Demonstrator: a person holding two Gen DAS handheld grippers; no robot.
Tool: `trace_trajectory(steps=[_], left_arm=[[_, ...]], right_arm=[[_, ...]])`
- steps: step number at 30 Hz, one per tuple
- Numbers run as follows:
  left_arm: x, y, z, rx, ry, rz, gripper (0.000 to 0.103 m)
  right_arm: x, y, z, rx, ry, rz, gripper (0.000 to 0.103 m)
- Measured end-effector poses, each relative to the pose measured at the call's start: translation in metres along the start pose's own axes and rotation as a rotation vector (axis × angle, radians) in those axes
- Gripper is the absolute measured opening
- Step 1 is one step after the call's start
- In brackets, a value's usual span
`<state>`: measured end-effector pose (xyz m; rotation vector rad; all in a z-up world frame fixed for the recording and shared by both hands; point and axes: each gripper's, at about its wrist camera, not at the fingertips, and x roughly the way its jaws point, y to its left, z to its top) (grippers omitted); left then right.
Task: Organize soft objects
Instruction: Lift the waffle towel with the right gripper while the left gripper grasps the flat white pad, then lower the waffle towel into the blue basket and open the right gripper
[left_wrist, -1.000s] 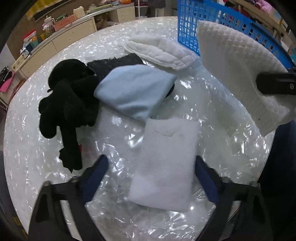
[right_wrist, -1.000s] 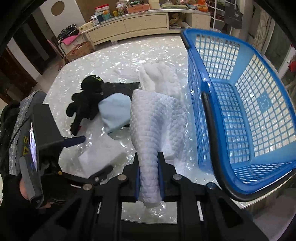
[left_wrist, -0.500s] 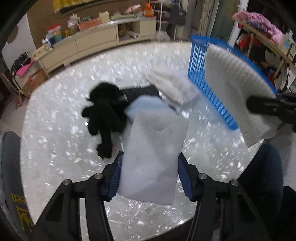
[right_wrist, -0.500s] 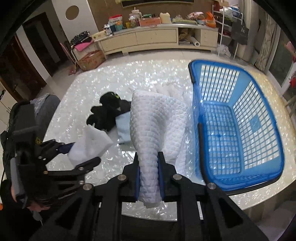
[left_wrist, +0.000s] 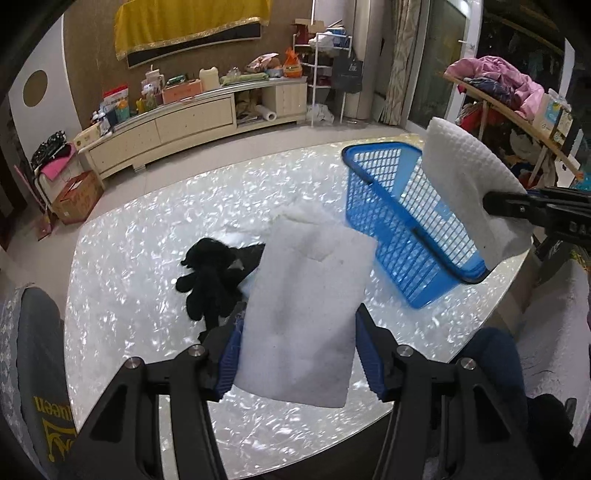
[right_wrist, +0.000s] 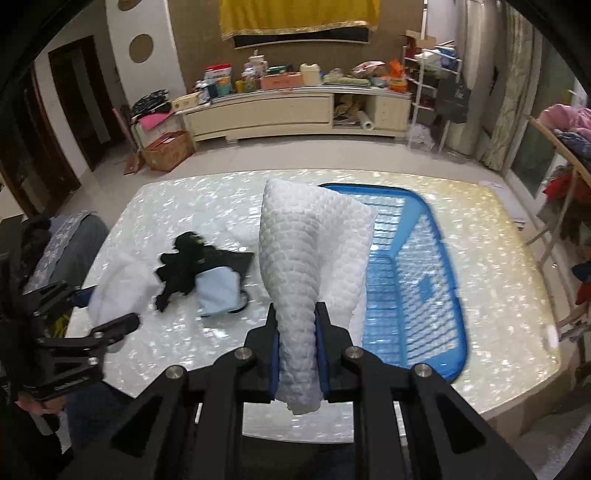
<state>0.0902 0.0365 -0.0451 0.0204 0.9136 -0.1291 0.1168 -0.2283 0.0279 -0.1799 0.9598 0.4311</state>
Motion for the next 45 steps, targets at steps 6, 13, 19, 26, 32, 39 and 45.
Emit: trace_trajectory(steps=[6,13,19,26,32,39,45], left_arm=[[0.004,-0.013,0.010,0.010,-0.004,-0.015,0.053],[0.018,-0.018,0.013,0.007,0.015,-0.039,0.053],[0.034,-0.012,0.009,-0.008,0.046,-0.048,0.053],[0.045,0.003,0.003,-0.037,0.074,-0.039,0.053],[0.048,0.012,0.000,-0.060,0.076,-0.040,0.053],[0.048,0.011,-0.001,-0.066,0.078,-0.037,0.053],[0.040,0.004,0.004,-0.049,0.059,-0.028,0.053]], right_arm=[[0.008,-0.027,-0.001,-0.008,-0.003,-0.105,0.015],[0.047,-0.044,0.000,-0.063,0.071,-0.212,0.015],[0.098,-0.045,-0.001,-0.081,0.161,-0.211,0.015],[0.146,-0.039,-0.007,-0.105,0.292,-0.213,0.015],[0.158,-0.036,-0.016,-0.094,0.369,-0.159,0.016],[0.148,-0.030,-0.023,-0.121,0.372,-0.136,0.042],[0.128,-0.034,-0.021,-0.102,0.341,-0.144,0.076]])
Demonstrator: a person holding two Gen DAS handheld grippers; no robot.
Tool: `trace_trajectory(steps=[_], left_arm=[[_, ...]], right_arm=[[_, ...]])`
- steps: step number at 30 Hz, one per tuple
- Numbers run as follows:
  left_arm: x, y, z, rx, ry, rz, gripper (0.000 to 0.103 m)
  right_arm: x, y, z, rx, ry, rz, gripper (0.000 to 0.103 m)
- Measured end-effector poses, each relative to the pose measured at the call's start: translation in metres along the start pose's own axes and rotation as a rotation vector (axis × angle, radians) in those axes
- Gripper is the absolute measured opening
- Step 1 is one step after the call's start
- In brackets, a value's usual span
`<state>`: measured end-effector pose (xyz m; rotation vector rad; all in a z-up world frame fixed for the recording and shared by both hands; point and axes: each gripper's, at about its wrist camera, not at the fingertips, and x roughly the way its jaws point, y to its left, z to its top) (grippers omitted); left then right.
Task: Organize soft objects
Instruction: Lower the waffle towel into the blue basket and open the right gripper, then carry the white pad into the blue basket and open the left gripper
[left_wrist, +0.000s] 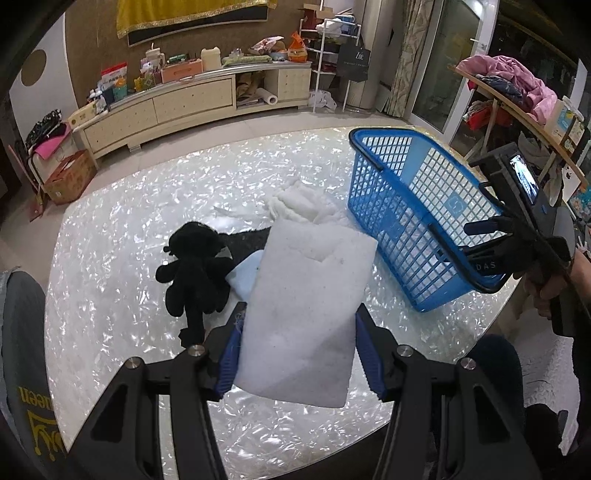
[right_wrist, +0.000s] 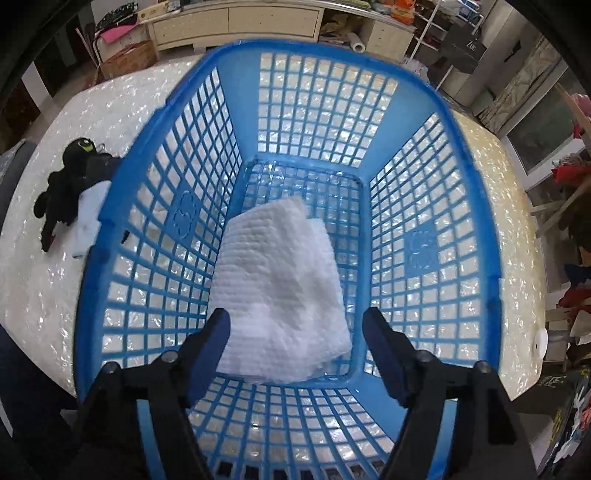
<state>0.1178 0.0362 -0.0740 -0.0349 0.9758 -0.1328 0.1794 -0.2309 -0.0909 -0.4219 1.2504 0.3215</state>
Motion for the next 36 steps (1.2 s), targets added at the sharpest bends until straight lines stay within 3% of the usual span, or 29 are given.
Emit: trace_trajectory(steps=[2,6,11,16,25,36], left_arm=[[-0.004,-0.004,0.003,0.008,-0.008,-0.001,0.053],[-0.012,-0.018,0.011,0.042,-0.024,-0.015,0.053],[-0.020,-0.046,0.028,0.109,-0.045,-0.053,0.053],[-0.018,-0.082,0.049,0.191,-0.055,-0.084,0.053],[0.014,-0.141,0.078,0.316,-0.003,-0.125,0.053],[0.089,-0.194,0.104,0.394,0.082,-0.144,0.053]], right_arm=[[-0.013,-0.006,-0.001,0.012,-0.025,-0.002,0.081],[-0.041,-0.013,-0.006,0.040,-0.097,0.029,0.103],[-0.074,-0.024,-0.018,0.067,-0.201,0.017,0.103],[-0.078,-0.051,-0.028,0.123,-0.257,0.032,0.103],[-0.075,-0.087,-0.047,0.193,-0.269,0.041,0.103],[-0.053,-0.109,-0.052,0.245,-0.236,0.085,0.103]])
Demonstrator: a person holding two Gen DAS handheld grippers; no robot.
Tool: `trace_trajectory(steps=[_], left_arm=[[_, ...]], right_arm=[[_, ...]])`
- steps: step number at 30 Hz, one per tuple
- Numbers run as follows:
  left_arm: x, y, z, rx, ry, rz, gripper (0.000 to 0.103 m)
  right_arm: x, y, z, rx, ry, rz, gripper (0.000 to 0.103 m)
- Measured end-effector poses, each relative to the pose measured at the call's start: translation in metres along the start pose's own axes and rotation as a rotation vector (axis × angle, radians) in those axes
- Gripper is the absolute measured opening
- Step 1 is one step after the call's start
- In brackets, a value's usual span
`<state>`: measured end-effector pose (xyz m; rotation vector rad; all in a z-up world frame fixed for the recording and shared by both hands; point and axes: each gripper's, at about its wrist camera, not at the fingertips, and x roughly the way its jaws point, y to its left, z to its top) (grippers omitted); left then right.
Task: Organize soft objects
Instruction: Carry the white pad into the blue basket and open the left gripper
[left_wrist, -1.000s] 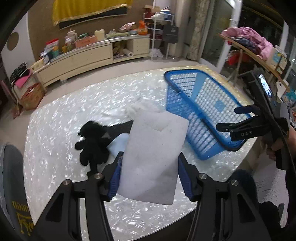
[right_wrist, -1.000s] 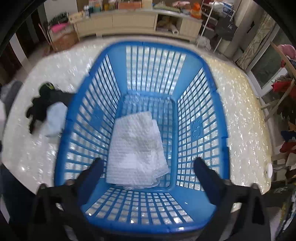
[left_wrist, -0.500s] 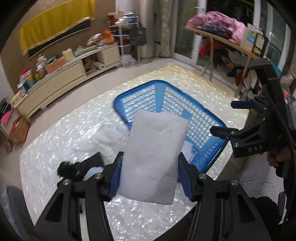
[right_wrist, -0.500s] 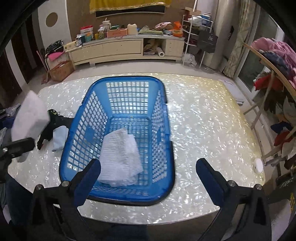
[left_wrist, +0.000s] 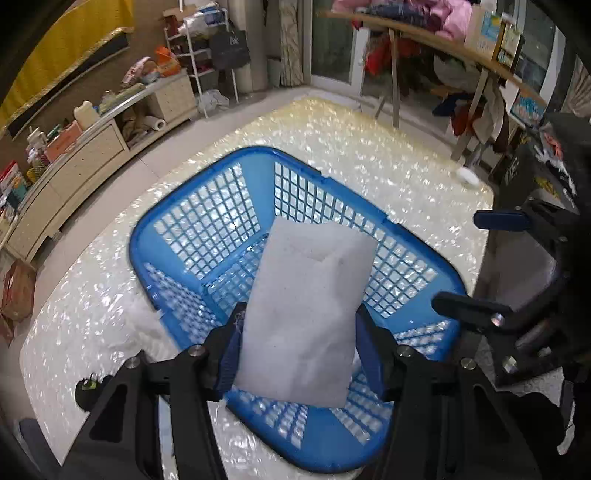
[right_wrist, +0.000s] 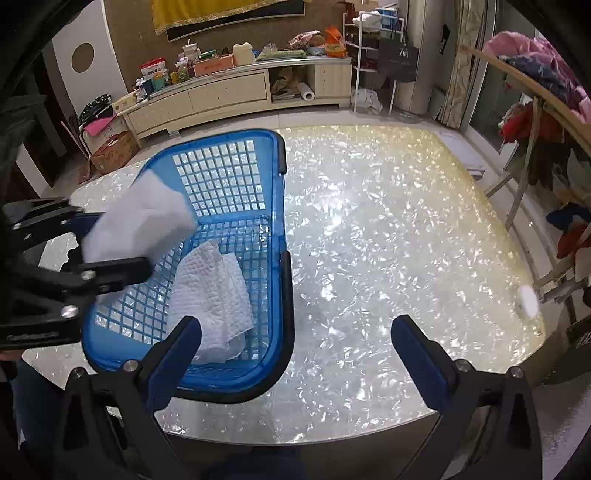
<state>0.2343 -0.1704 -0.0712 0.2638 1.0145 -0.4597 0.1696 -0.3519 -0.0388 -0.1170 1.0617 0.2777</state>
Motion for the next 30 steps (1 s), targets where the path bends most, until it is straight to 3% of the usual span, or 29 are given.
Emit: trace_trajectory(steps=[12,15,19,26,28,30], left_arm=[[0.072,0.010,0.020,0.056,0.105,0.018,0.053],[0.072,0.010,0.025,0.059,0.092,0.015,0.055],[0.072,0.013,0.024,0.072,0.108,0.026,0.072],[0.064,0.020,0.026,0.063,0.071,0.057,0.073],[0.057,0.023,0.025,0.039,0.068,0.065,0.083],[0.047,0.027,0.022,0.011,0.057,0.083,0.084]], right_arm=[[0.023,-0.008,0.003,0.050,0.042,0.037,0.103],[0.025,-0.010,0.004,0.060,0.048,0.045,0.103],[0.025,-0.009,0.002,0.067,0.051,0.052,0.103],[0.015,-0.009,0.000,0.064,0.053,0.049,0.103],[0.010,-0.007,0.000,0.063,0.049,0.046,0.103],[0.002,-0.003,0.002,0.055,0.040,0.041,0.103]])
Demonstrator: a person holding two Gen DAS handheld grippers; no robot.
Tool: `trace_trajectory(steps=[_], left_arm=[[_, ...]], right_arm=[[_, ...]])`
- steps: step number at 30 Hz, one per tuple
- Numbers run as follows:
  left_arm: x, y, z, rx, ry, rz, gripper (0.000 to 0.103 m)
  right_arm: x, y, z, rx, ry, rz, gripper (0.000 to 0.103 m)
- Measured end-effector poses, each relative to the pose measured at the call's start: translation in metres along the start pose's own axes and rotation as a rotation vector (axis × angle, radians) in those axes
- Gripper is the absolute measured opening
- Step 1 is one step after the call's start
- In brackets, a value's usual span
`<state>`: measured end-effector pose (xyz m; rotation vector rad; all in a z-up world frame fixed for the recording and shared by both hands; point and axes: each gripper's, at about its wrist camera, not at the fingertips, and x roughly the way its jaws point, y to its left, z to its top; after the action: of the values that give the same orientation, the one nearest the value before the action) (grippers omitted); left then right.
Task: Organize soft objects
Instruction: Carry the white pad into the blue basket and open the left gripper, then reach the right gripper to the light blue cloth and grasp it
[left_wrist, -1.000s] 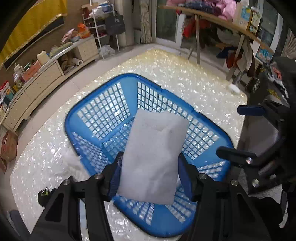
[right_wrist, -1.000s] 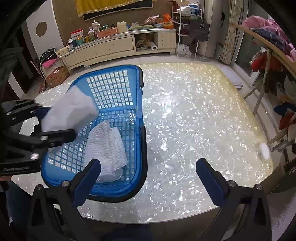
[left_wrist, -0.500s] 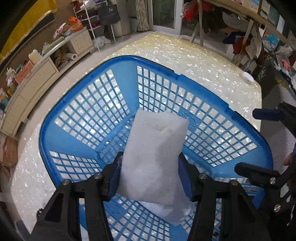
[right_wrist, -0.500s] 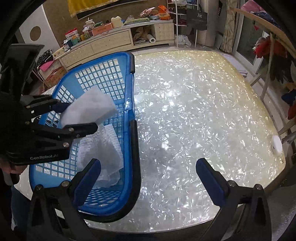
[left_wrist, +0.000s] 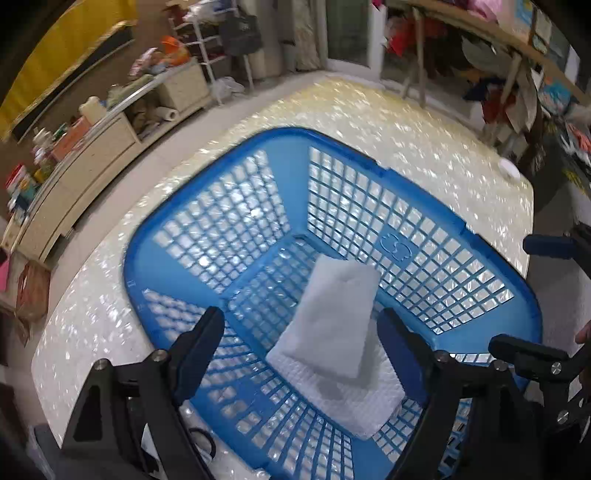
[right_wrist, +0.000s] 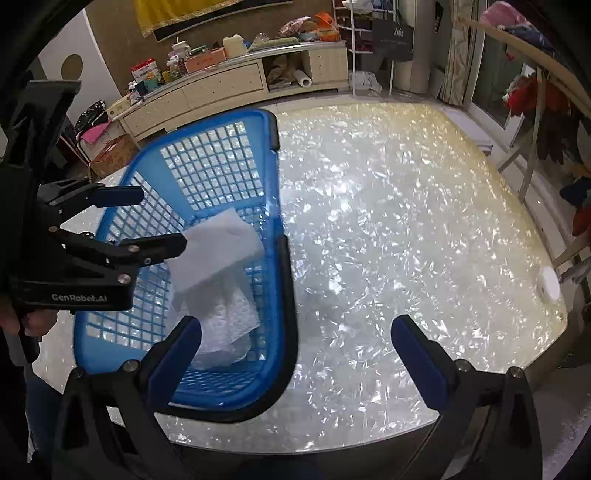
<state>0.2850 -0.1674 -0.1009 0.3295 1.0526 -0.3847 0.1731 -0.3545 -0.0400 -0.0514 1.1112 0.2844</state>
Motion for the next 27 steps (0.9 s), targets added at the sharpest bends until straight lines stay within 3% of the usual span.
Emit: trace_trajectory(steps=[4,7,16,27], left_arm=[[-0.026,0.010,-0.013,-0.030,-0.020,-0.004,0.091],[-0.051,0.016,-0.031,-0.041,-0.049,0.035,0.103],[-0.120,0.059,-0.086,-0.137,-0.122,0.093,0.103],[-0.158,0.131,-0.162,-0.296,-0.098,0.144,0.103]], right_arm=[[-0.018,0.015,0.002,-0.021,-0.030,0.000,0.103],[-0.029,0.033,0.004,-0.039,-0.054,0.010,0.103],[-0.040,0.105,0.012,-0.150,-0.079,0.063,0.103],[-0.012,0.194,0.020,-0.290,-0.054,0.145,0.103]])
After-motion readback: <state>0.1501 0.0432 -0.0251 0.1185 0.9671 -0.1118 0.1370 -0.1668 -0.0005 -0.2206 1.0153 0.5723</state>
